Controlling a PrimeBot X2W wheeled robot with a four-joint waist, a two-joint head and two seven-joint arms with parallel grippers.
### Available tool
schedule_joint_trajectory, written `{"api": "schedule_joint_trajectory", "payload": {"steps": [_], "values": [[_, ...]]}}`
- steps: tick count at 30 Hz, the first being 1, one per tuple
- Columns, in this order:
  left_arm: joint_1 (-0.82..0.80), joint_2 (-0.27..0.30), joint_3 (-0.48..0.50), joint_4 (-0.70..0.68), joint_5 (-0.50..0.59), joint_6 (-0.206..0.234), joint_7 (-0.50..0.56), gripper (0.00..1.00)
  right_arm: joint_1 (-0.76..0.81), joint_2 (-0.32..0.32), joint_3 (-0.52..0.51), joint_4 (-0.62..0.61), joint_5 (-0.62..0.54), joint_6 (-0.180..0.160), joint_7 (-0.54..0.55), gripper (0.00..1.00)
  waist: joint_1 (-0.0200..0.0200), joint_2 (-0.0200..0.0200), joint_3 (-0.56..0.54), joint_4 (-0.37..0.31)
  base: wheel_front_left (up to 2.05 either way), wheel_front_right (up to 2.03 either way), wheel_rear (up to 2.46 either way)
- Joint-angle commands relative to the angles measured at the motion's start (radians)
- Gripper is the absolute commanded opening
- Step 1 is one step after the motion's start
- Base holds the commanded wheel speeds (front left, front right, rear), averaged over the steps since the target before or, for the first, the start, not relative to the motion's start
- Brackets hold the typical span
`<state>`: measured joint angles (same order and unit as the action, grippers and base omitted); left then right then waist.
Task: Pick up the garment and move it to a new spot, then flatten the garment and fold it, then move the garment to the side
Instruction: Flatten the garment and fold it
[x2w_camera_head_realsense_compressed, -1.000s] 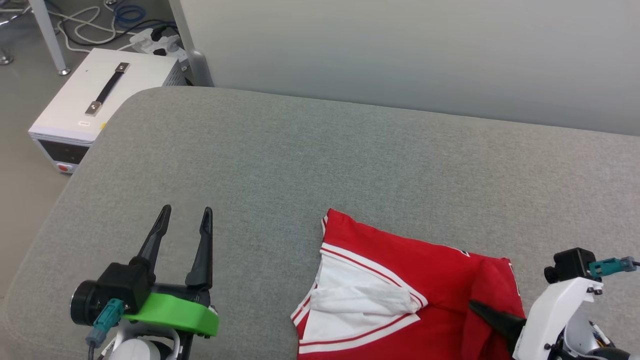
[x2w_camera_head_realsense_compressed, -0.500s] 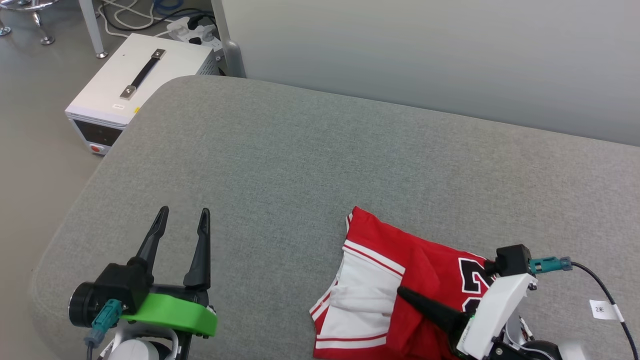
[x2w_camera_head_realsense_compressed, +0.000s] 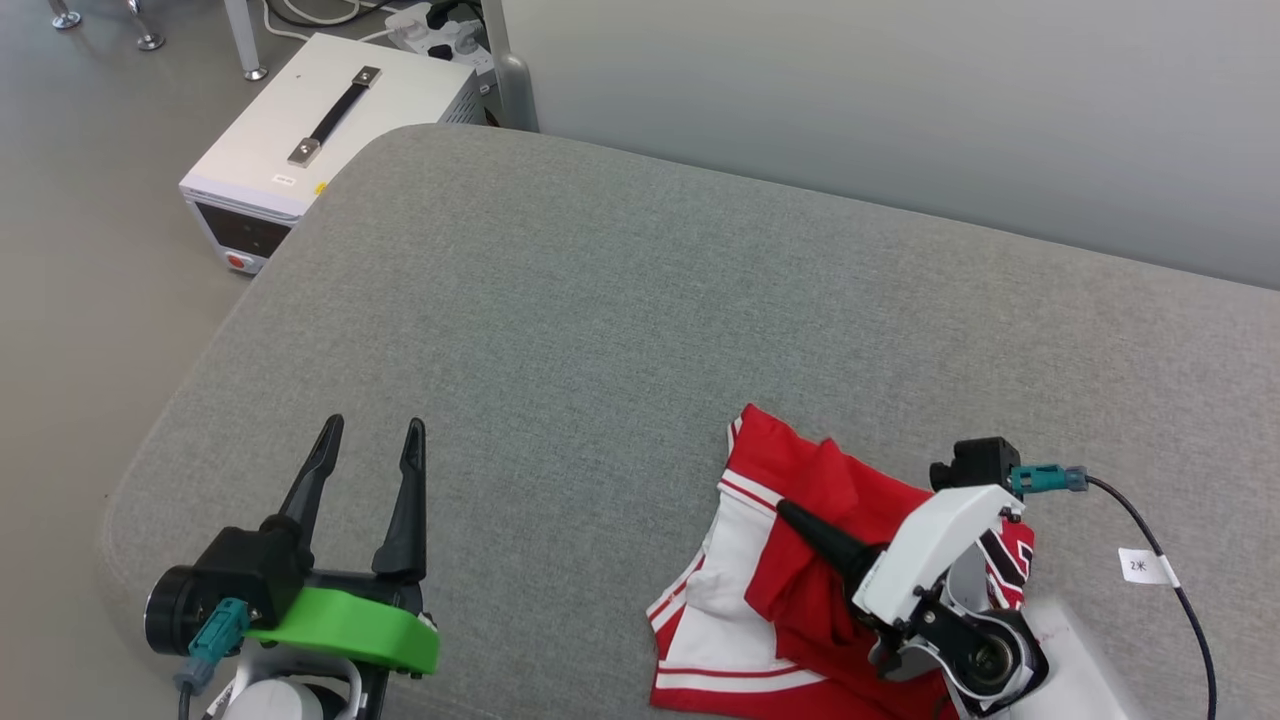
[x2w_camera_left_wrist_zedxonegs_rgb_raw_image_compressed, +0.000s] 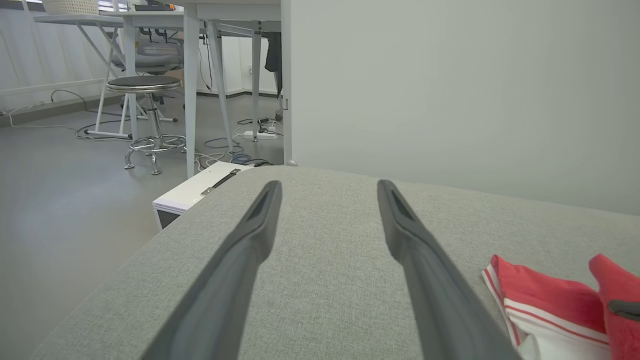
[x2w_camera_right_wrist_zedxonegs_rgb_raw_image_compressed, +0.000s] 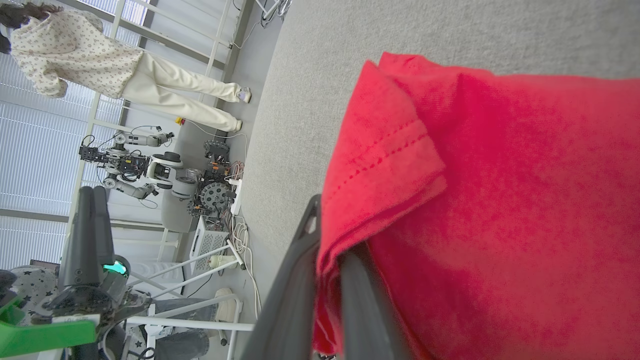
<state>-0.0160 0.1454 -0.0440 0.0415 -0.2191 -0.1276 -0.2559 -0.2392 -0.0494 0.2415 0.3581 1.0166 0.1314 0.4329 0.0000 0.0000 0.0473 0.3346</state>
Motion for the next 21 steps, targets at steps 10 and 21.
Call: {"api": "schedule_joint_trajectory", "payload": {"steps": [10,21], "values": [[-0.01,-0.011,-0.003,0.013,-0.004,-0.003,-0.006,1.0,-0.147,-0.001,0.123,0.204,0.064,-0.001,-0.065,1.0,0.0,0.0,0.01,0.012,0.0,0.0,0.0],[0.004,-0.003,0.002,0.022,-0.002,-0.003,-0.006,1.0,-0.197,-0.001,0.25,0.155,0.19,-0.001,-0.101,1.0,0.0,0.0,-0.028,-0.008,0.0,0.0,0.0]]}}
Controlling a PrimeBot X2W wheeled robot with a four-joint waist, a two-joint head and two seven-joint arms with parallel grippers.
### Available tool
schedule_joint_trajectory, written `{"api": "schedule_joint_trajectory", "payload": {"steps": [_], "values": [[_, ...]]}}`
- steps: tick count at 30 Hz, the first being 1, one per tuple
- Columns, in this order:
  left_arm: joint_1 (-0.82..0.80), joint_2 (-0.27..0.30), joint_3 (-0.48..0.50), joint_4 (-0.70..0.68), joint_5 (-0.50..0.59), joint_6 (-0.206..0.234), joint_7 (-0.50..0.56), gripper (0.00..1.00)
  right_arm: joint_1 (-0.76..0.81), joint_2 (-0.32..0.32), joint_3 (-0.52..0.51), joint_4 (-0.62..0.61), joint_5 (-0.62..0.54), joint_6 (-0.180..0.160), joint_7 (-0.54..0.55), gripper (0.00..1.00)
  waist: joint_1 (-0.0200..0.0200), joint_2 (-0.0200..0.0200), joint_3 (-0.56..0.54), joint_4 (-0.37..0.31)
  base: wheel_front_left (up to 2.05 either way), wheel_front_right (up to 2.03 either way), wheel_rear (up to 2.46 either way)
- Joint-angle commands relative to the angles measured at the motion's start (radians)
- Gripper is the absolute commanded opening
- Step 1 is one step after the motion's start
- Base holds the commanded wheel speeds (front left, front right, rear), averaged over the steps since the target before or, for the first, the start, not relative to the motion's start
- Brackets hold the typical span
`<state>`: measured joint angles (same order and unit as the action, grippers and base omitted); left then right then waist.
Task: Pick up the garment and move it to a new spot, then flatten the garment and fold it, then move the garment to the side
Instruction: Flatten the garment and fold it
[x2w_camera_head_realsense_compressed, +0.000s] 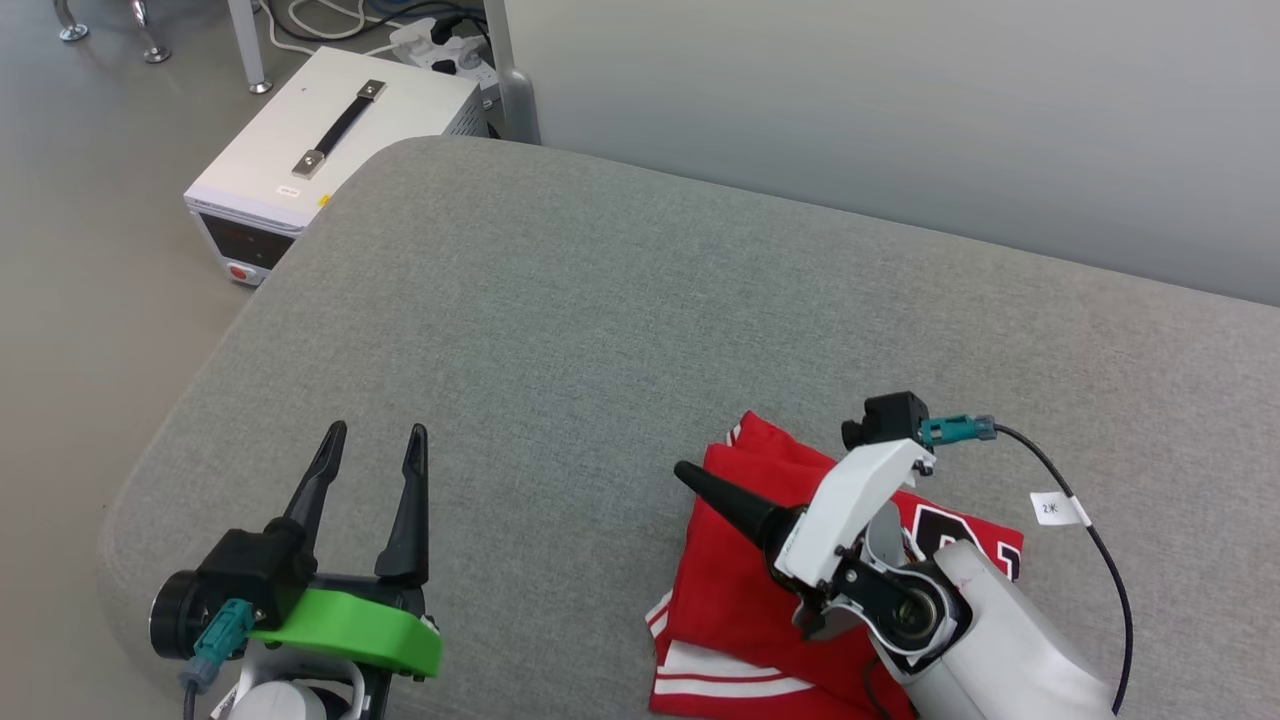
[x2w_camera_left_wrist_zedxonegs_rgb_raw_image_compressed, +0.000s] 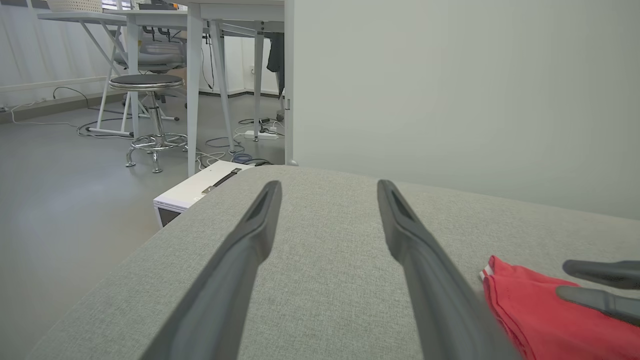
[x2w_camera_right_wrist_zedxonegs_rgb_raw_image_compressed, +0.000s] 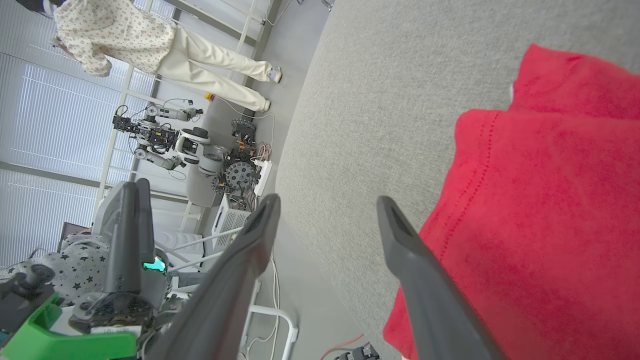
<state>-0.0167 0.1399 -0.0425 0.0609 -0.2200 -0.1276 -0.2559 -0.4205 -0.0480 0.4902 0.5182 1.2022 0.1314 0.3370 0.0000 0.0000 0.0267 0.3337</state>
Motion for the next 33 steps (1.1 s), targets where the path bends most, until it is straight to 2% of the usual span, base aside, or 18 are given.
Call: {"api": "schedule_joint_trajectory", "payload": {"steps": [1,4,7,11,16,20,24,28,33], "values": [[0.005,0.004,0.0,0.003,-0.001,-0.003,-0.006,1.0,-0.021,-0.002,0.006,-0.016,0.009,-0.001,-0.011,1.0,0.0,0.0,-0.01,-0.01,0.0,0.0,0.0],[0.009,0.007,-0.002,0.0,-0.001,-0.003,-0.006,1.0,-0.047,-0.002,-0.004,-0.043,-0.02,-0.001,-0.045,1.0,0.0,0.0,-0.02,-0.025,0.0,0.0,0.0],[0.013,0.009,-0.005,-0.006,-0.004,-0.003,-0.006,1.0,-0.076,-0.013,-0.046,-0.072,-0.16,-0.001,-0.09,1.0,0.0,0.0,-0.026,-0.045,0.0,0.0,0.0],[0.014,0.005,-0.008,-0.012,-0.015,-0.003,-0.006,1.0,-0.071,-0.088,-0.101,-0.161,-0.39,-0.001,-0.126,1.0,0.0,0.0,-0.025,-0.075,0.0,0.0,0.0],[0.009,-0.007,-0.003,-0.019,-0.041,-0.003,-0.006,1.0,-0.014,-0.215,-0.185,-0.305,-0.677,-0.001,-0.177,1.0,0.0,0.0,-0.016,-0.122,0.0,0.0,0.0],[0.004,-0.008,-0.01,-0.022,-0.051,-0.003,-0.006,1.0,0.065,-0.246,-0.276,-0.416,-0.791,-0.001,-0.216,1.0,0.0,0.0,-0.002,-0.16,0.0,0.0,0.0],[-0.005,-0.009,-0.015,-0.023,-0.059,-0.003,-0.006,1.0,0.166,-0.244,-0.367,-0.516,-0.863,-0.001,-0.268,1.0,0.0,0.0,0.013,-0.189,0.0,0.0,0.0],[-0.009,-0.008,-0.018,-0.022,-0.065,-0.003,-0.006,1.0,0.27,-0.197,-0.457,-0.593,-0.902,-0.001,-0.335,1.0,0.0,0.0,0.02,-0.21,0.0,0.0,0.0],[-0.008,-0.003,-0.031,-0.018,-0.073,-0.003,-0.006,1.0,0.384,-0.134,-0.515,-0.654,-0.93,-0.001,-0.435,1.0,0.0,0.0,0.021,-0.222,0.0,0.0,0.0]]}}
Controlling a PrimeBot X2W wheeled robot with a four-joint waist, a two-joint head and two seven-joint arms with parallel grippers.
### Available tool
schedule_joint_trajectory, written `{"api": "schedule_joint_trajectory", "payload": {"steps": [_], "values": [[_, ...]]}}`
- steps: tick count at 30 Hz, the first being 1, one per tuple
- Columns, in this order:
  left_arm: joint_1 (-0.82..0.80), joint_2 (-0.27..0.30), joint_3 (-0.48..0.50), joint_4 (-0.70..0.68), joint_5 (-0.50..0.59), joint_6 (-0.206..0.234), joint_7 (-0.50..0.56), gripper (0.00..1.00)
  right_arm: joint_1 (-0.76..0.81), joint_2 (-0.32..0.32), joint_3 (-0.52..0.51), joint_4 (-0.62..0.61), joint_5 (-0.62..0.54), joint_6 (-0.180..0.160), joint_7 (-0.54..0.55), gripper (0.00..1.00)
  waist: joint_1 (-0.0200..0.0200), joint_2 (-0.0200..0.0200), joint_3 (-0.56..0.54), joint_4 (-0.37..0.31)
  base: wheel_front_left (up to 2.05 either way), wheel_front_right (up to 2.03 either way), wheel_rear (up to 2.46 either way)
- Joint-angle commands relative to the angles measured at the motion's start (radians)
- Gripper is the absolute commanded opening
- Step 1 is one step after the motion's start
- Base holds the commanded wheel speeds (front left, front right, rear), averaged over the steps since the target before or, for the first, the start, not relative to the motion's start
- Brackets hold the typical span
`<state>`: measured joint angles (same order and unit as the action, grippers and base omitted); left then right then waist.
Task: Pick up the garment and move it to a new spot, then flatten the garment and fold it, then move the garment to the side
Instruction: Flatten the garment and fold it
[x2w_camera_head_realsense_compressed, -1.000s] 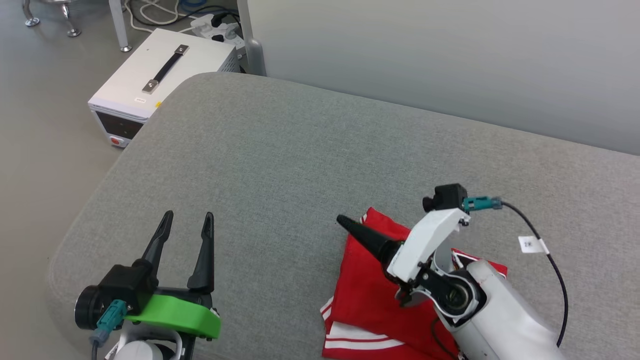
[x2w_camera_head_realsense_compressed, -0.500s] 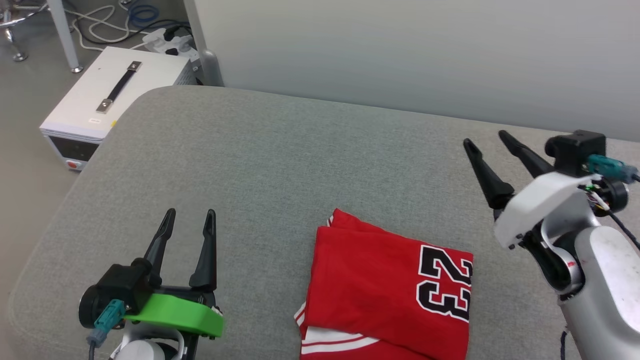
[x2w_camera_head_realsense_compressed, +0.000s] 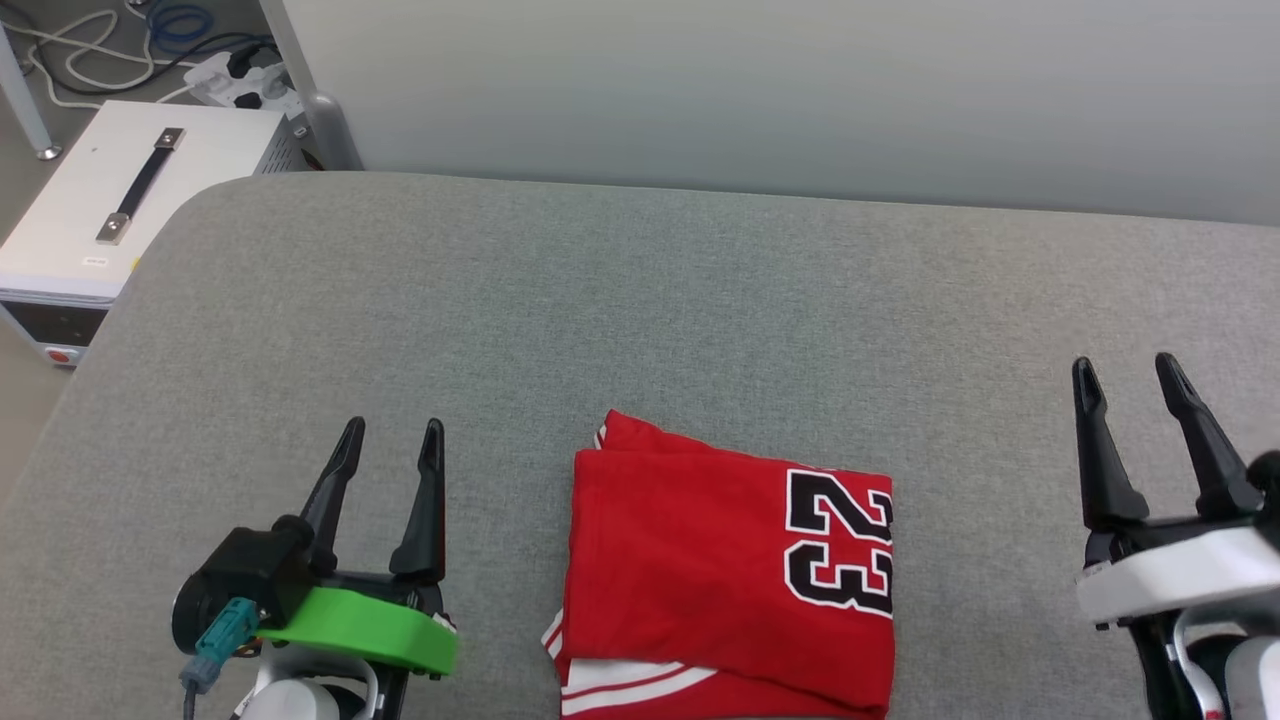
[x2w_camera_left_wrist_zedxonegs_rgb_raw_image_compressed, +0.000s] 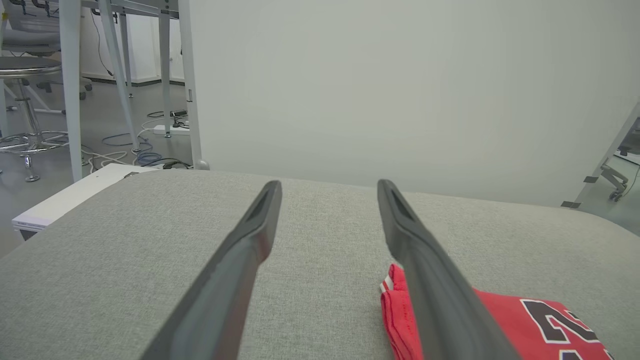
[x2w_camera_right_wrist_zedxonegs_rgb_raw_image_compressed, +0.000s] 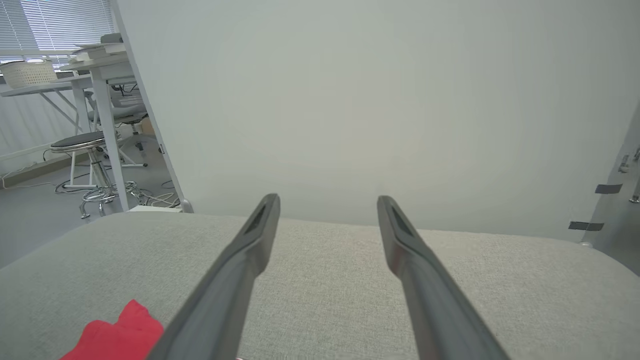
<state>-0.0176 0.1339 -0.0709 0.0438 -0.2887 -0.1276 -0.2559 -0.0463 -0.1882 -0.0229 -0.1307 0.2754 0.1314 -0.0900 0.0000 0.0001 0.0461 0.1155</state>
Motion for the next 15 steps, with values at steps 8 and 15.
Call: {"api": "schedule_joint_trajectory", "payload": {"steps": [8,15], "values": [[0.004,0.01,-0.029,0.012,0.018,-0.003,-0.006,1.0,0.11,0.095,-0.041,-0.01,-0.034,-0.001,-0.115,1.0,0.0,-0.0001,-0.003,-0.017,0.0,0.0,0.0],[0.015,0.016,-0.056,0.022,0.027,-0.003,-0.006,1.0,0.139,0.123,-0.06,0.042,-0.068,-0.001,-0.137,1.0,0.0,-0.0001,-0.006,-0.015,0.0,0.0,0.0]]}}
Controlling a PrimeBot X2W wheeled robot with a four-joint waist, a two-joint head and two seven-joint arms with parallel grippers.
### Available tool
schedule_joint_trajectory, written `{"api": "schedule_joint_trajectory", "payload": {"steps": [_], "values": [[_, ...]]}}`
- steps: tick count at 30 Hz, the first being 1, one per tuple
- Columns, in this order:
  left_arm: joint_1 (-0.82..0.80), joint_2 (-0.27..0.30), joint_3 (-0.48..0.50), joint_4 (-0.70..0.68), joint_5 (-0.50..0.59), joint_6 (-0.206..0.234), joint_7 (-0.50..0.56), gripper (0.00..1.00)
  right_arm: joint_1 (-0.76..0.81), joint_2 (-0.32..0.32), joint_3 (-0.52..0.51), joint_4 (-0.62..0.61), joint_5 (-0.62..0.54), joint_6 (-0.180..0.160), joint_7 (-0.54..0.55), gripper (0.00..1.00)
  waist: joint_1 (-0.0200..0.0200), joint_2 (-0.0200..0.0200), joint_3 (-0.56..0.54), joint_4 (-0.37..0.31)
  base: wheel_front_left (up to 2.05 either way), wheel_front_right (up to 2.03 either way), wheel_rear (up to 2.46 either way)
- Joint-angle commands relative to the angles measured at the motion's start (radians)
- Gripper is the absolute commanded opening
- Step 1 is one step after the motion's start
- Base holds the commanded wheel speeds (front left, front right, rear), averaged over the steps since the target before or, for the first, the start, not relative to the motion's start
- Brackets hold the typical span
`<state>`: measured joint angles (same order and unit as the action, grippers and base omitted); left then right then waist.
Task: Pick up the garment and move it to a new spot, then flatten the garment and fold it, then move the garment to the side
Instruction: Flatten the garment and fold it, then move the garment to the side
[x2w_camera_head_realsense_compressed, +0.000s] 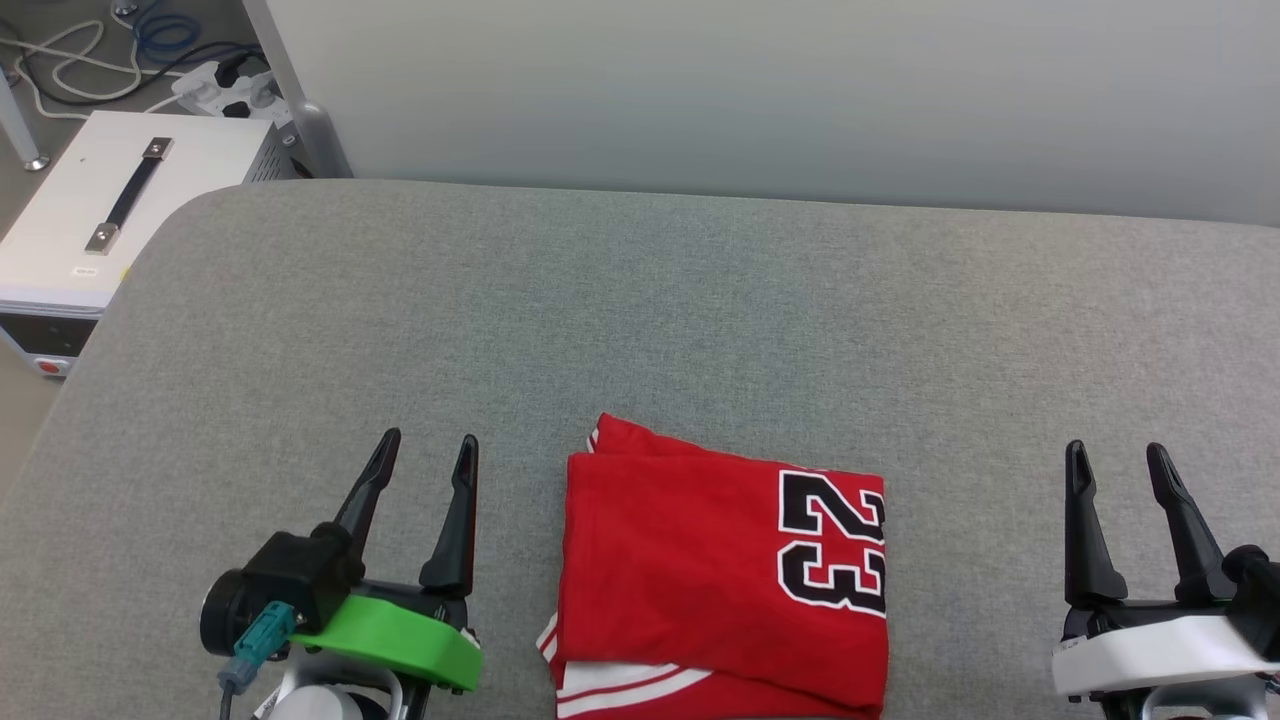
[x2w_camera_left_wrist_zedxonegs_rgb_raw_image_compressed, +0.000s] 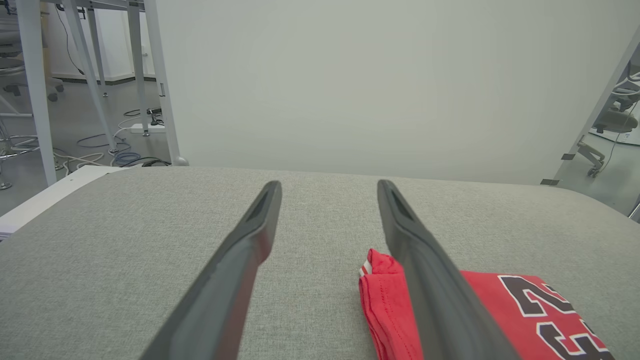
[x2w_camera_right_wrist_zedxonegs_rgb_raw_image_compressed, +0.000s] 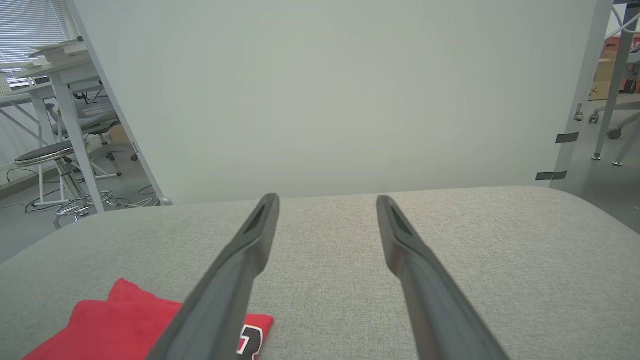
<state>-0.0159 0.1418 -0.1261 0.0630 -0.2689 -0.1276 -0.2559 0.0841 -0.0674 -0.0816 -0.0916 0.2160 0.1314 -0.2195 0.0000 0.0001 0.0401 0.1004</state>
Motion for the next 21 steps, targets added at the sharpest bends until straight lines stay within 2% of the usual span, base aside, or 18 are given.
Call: {"api": "schedule_joint_trajectory", "payload": {"steps": [1,21], "values": [[0.013,0.008,-0.002,0.004,0.01,-0.003,-0.006,1.0,0.008,0.004,-0.001,0.006,-0.015,-0.001,-0.009,1.0,0.0,-0.0001,0.0,0.001,0.0,0.0,0.0],[0.006,0.003,-0.008,0.004,0.007,-0.003,-0.006,1.0,-0.02,0.015,0.007,0.024,-0.005,-0.001,0.01,1.0,0.0,-0.0001,0.01,0.011,0.0,0.0,0.0]]}}
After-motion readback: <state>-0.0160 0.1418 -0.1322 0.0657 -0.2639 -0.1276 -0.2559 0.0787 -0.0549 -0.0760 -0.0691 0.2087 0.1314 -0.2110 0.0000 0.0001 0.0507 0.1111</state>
